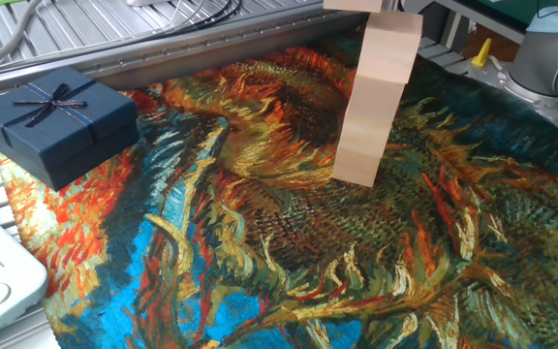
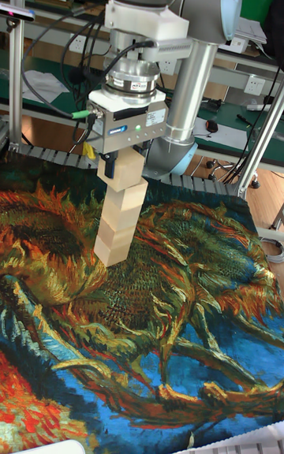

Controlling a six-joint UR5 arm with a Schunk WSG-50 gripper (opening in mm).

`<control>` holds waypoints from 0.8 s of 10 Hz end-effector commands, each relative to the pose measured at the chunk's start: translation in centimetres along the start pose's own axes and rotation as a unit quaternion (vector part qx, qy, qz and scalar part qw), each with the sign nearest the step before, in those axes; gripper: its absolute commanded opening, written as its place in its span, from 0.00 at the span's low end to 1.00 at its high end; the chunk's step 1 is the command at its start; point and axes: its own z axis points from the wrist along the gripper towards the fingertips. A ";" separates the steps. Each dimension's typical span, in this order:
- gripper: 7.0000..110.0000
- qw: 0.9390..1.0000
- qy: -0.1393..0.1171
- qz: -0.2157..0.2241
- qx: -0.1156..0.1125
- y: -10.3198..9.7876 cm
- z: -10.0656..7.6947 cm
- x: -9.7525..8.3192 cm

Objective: Stack the blocks in a vertical line of five

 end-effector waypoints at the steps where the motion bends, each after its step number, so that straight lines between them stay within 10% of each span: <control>1: 0.00 1.000 0.013 0.010 0.011 -0.5 -0.1 0.7; 4: 0.00 0.997 -0.061 0.027 -0.048 2.4 -0.4 -3.1; 8: 0.00 1.000 0.009 0.020 0.003 0.1 -0.2 0.6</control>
